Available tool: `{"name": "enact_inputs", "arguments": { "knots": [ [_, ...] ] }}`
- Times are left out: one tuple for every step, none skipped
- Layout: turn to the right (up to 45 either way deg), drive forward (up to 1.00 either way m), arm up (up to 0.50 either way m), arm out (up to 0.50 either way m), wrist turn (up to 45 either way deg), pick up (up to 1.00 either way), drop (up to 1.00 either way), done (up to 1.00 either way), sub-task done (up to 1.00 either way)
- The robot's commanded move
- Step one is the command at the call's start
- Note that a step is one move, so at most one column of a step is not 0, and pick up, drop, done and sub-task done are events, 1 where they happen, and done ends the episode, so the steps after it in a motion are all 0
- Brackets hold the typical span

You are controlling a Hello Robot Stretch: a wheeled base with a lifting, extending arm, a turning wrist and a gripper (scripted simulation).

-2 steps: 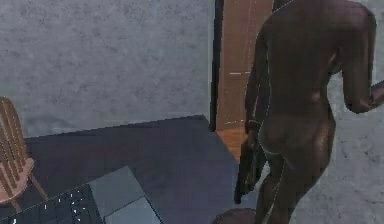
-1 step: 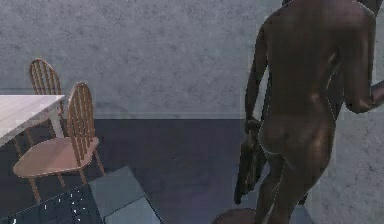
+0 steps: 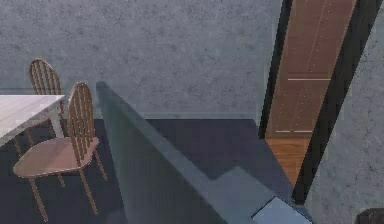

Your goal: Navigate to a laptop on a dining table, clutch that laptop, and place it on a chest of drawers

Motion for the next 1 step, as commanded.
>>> {"name": "enact_inputs", "arguments": {
  "knots": [
    [0.0,0.00,0.00,0.00,45.0,0.00,0.00,0.00,0.00]
  ]
}}
